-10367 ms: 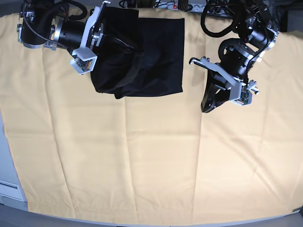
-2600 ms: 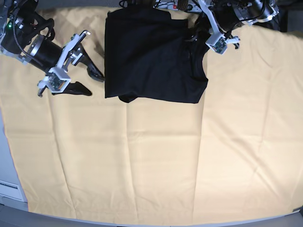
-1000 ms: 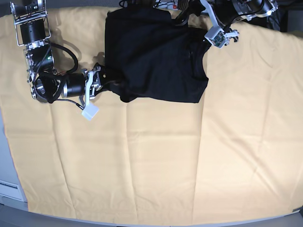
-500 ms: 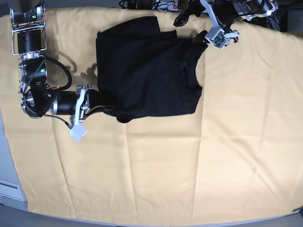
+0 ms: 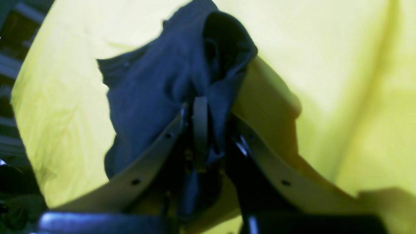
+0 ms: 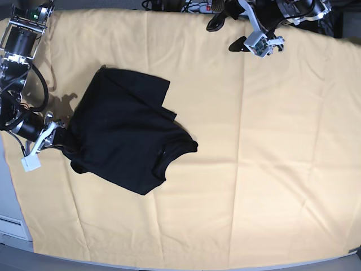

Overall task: Fold the T-shirt properly
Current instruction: 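Drag the folded shirt with the right gripper toward the cloth's edge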

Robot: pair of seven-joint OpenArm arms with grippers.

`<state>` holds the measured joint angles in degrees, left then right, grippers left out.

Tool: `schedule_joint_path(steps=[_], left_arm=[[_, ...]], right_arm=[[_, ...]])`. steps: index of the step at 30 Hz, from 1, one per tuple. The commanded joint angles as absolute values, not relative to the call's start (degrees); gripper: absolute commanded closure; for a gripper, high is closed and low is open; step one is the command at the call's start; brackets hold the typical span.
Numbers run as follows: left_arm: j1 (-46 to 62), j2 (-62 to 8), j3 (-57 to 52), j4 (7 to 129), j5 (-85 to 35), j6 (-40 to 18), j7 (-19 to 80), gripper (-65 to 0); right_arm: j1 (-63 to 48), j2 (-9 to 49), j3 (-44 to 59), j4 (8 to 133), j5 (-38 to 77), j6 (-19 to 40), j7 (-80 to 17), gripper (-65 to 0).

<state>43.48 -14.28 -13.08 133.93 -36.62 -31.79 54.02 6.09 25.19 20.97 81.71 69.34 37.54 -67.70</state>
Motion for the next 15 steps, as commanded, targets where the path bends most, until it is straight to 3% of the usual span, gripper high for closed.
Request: schedule_joint_path(steps=[1, 15], left_arm=[[43.9, -14.4, -13.1, 135.0, -37.5, -32.0, 52.9, -43.7], [43.2, -14.5, -13.1, 135.0, -36.6, -33.9, 50.6, -43.6]], right_arm=[[6.3, 26.4, 22.6, 82.5, 70.2, 37.3, -66.1, 0.0], [-9.3, 26.3, 44.8, 86.3, 73.5, 37.0, -65.1, 0.0]])
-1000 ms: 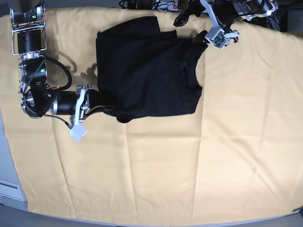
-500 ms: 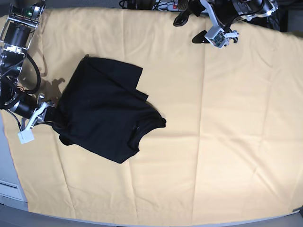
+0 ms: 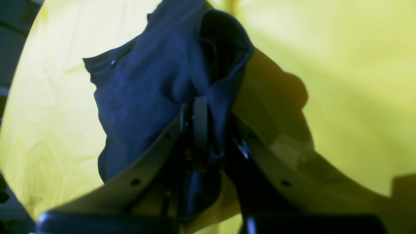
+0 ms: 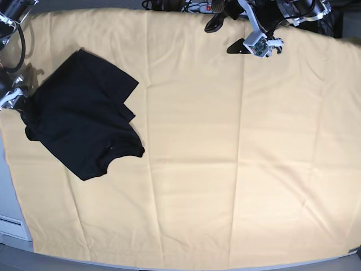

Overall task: Fold the T-shirt properly
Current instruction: 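Drag the folded shirt with the right gripper toward the cloth's edge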

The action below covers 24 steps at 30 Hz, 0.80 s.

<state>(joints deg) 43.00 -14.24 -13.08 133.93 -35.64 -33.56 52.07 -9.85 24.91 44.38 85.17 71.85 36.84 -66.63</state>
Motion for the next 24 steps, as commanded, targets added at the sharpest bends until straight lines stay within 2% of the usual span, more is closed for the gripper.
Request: schedule_joint_path(steps=[1, 9, 12, 13, 17, 18, 24], left_arm=[[42.8, -14.5, -13.1, 135.0, -36.4, -33.9, 50.6, -43.7], [40.0, -14.5, -13.1, 135.0, -36.7, -33.0, 49.7, -43.6], [39.5, -14.5, -13.1, 135.0, -36.9, -32.9, 49.3, -43.6], [39.0, -14.6, -13.1, 135.0, -37.1, -32.8, 49.3, -43.6], [37.1, -14.6, -13.1, 135.0, -38.5, -32.8, 48.8, -43.7], [36.4, -14.6, -13.1, 135.0, -38.7, -32.8, 48.0, -43.7], [31.3, -14.6, -13.1, 135.0, -39.7, -30.9, 47.5, -43.7]], right_arm=[[-10.3, 26.0, 46.2, 86.7, 73.6, 37.1, -65.1, 0.0], [-15.9, 20.3, 51.0, 87.8, 74.1, 38.6, -65.3, 0.0], [-16.0, 18.7, 51.0, 87.8, 79.7, 40.0, -67.7, 0.0], [-16.0, 18.7, 51.0, 87.8, 81.9, 40.0, -68.3, -3.2], [-15.7, 19.6, 51.1, 87.8, 85.0, 40.0, -70.3, -30.7], [-15.7, 19.8, 51.1, 87.8, 85.0, 40.0, -71.3, -33.5], [-15.7, 21.1, 52.0, 88.1, 85.0, 40.0, -72.7, -33.6]])
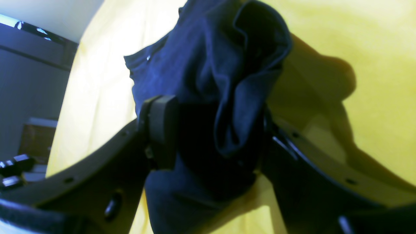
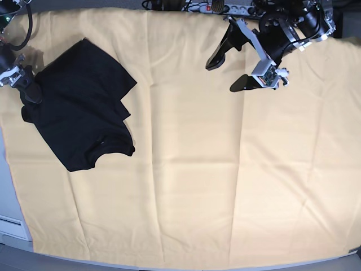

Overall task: Fold the T-shirt properly
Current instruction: 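Drag the folded shirt with the right gripper toward the cloth's edge, then reach the left gripper over to the folded shirt's corner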

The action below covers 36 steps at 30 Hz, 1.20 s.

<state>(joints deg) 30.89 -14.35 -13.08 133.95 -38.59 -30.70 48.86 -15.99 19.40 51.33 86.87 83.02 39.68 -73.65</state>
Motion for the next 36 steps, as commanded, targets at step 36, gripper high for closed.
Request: schedule_joint_path(steps=[36], left_arm=[[-17.3, -7.3, 31.2, 94.3, -9.0, -33.9, 28.3, -43.7]], right_arm=[[-20.3, 20.6, 59.7, 108.4, 85.0, 40.0, -73.6, -33.1]])
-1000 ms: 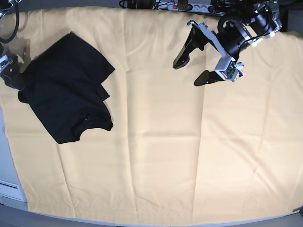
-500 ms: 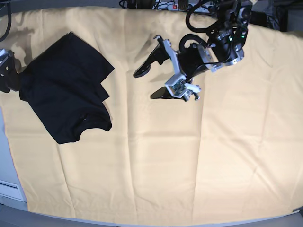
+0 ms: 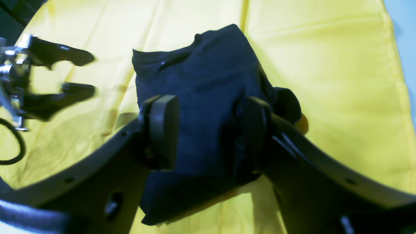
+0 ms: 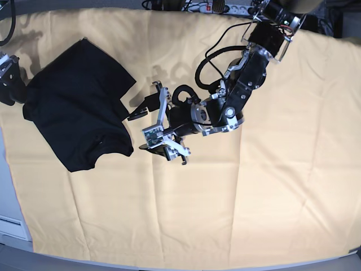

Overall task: Fold the T-shirt properly
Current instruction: 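Reach the left gripper over to the folded shirt's corner, then grasp and smooth the shirt's corner with the left gripper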

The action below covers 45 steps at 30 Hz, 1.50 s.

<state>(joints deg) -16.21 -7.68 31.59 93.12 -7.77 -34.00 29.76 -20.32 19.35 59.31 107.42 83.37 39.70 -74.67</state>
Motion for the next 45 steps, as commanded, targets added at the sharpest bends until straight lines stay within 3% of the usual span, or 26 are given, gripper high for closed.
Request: schedule_joint_path(steps=[1, 6, 13, 26, 27, 28, 31, 45], left_arm=[[-19.0, -7.3, 33.0, 92.2, -7.5, -34.0, 26.2, -43.7], [-25.7, -6.9, 42.3, 83.8, 0.1, -35.4, 18.0, -43.7], [-31.0, -2.9, 51.3, 79.2, 6.0, -36.6, 16.4, -43.7], [-33.5, 4.6, 54.8, 66.5, 13.5, -34.1, 10.3, -42.8], [-33.5, 4.9, 54.8, 66.1, 13.5, -34.1, 10.3, -39.8], [-33.4, 5.0, 54.8, 66.1, 13.5, -34.1, 10.5, -33.0], [-33.4, 4.9, 54.8, 66.3, 13.5, -34.1, 11.9, -1.6], [-34.7, 4.4, 54.7, 74.7, 7.3, -35.9, 19.6, 0.0]], right_arm=[[-20.3, 20.6, 59.7, 108.4, 85.0, 40.0, -73.6, -33.1], [-20.3, 20.6, 59.7, 108.4, 85.0, 40.0, -73.6, -33.1], [-20.3, 20.6, 59.7, 108.4, 85.0, 40.0, -73.8, -33.1], [-20.3, 20.6, 59.7, 108.4, 85.0, 40.0, -74.7, -33.0], [-20.3, 20.6, 59.7, 108.4, 85.0, 40.0, -74.7, -33.0], [-20.3, 20.6, 59.7, 108.4, 85.0, 40.0, -74.7, -33.0], [-20.3, 20.6, 59.7, 108.4, 85.0, 40.0, -74.7, -33.0], [-20.9, 20.6, 59.4, 108.4, 85.0, 40.0, -76.4, -33.0]])
